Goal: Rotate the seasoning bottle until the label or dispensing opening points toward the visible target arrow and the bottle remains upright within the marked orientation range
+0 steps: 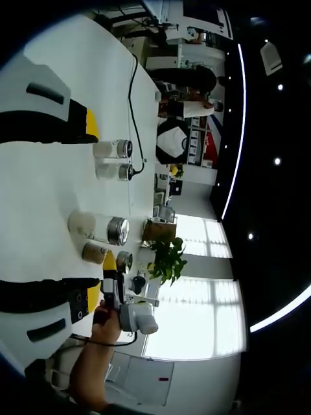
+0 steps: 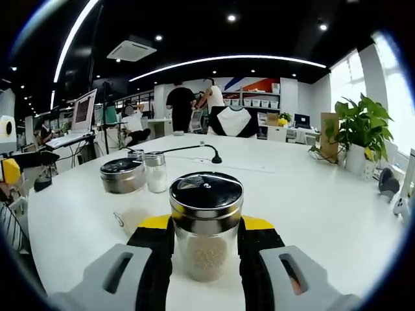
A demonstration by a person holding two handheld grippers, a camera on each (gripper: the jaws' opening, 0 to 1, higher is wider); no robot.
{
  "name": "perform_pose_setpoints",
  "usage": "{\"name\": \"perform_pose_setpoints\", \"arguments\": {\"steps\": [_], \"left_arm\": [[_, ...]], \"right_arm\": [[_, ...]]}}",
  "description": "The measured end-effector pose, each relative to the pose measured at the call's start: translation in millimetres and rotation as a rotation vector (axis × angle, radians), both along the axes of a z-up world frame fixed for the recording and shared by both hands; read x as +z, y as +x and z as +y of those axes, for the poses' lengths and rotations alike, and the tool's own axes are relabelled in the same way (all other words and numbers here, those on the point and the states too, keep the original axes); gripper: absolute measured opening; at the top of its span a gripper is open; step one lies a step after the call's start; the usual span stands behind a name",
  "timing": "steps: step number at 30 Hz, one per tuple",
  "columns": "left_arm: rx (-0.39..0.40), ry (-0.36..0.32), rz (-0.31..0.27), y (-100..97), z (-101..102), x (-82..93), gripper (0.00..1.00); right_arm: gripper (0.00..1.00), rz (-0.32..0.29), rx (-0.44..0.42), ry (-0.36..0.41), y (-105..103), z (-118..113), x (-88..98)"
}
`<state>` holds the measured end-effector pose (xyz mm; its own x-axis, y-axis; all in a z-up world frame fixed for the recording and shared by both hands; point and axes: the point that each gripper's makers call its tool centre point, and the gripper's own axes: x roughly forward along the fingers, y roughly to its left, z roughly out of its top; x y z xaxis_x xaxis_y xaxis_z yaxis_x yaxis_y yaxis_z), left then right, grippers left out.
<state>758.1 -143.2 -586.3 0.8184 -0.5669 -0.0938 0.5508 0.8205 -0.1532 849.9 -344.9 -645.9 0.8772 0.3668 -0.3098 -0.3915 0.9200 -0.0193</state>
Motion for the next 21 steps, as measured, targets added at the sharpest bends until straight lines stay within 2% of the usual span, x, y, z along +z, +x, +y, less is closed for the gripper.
{"name": "perform_pose_setpoints", "arguments": {"steps": [21], "left_arm": [[0.002, -0.005, 0.002, 0.6, 1.4, 2.0, 0.9]], "right_arm": [[0.37, 0.049, 0.198, -0.015, -2.2, 4.2, -1.2]]}}
